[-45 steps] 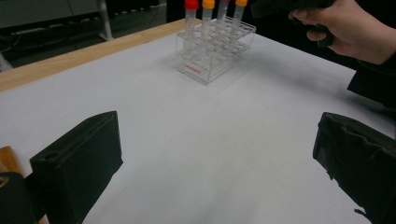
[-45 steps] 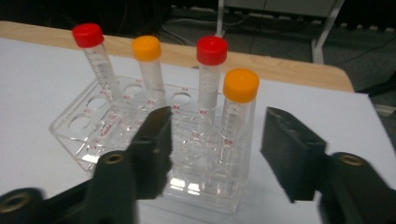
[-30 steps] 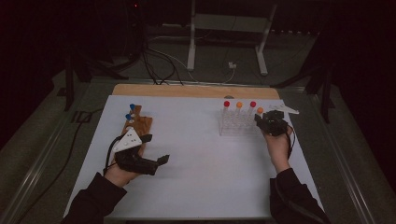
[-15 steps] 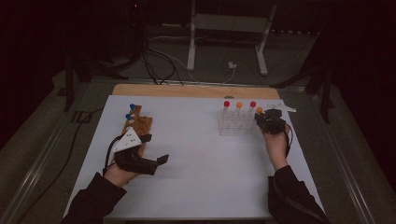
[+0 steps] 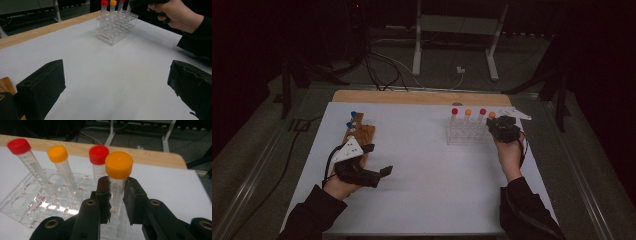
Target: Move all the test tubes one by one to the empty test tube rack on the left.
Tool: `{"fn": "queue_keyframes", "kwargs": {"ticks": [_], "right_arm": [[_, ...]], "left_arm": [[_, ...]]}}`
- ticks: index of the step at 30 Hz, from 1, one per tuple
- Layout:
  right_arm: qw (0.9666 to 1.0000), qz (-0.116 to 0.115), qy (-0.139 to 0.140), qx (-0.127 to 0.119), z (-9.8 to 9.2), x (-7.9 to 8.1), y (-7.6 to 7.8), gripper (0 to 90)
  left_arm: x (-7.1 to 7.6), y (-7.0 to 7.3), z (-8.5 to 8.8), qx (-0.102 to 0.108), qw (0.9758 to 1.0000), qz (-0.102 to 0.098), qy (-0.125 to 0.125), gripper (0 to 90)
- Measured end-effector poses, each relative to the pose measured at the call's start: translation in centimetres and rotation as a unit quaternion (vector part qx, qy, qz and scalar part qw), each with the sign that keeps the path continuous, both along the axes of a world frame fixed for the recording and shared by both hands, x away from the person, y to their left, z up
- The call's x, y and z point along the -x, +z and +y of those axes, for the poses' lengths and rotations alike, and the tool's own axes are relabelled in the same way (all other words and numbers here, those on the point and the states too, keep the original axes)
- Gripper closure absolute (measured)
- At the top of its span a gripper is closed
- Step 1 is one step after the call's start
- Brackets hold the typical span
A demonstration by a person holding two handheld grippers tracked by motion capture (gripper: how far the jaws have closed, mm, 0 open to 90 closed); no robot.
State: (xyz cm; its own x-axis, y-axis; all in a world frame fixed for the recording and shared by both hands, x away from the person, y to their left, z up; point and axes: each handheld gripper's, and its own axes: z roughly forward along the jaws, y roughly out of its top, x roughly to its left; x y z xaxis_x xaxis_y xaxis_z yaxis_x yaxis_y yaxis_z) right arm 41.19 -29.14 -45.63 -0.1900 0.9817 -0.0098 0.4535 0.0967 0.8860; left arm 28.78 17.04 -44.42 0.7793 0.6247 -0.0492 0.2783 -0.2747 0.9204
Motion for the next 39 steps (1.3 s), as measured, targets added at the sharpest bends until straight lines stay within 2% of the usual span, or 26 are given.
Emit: {"fn": "queue_keyframes", "kwargs": {"ticks": [11, 16, 21, 26, 32, 39], "right_arm": [[0.9989, -0.045, 0.008, 0.007, 0.1, 1.9, 2.9, 74.6], [0.9979, -0.058, 0.025, 0.009, 0.6, 3.0, 4.0, 74.6], [0.9967, -0.055, 0.059, 0.006, 1.7, 4.1, 4.4, 74.6], [0.9946, -0.045, 0.094, 0.004, 3.2, 5.1, 4.2, 74.6], [0.9899, -0.026, 0.139, 0.013, 5.3, 6.3, 3.0, 74.6], [0.9841, -0.012, 0.176, 0.016, 6.9, 7.6, 2.2, 74.6]], "left_arm": [[0.1, 0.1, -0.1, 0.000, 1.0000, 0.001, -0.005, 2.1], [0.1, 0.2, -0.2, 0.000, 1.0000, 0.000, -0.006, 2.1], [0.1, 0.3, -0.4, 0.003, 0.9999, 0.004, -0.015, 2.1], [0.1, 0.4, -0.7, 0.000, 0.9998, 0.004, -0.019, 2.1], [0.1, 0.7, -1.2, 0.000, 0.9995, 0.005, -0.033, 2.1], [0.1, 1.3, -1.9, 0.006, 0.9988, 0.009, -0.047, 2.1]]}}
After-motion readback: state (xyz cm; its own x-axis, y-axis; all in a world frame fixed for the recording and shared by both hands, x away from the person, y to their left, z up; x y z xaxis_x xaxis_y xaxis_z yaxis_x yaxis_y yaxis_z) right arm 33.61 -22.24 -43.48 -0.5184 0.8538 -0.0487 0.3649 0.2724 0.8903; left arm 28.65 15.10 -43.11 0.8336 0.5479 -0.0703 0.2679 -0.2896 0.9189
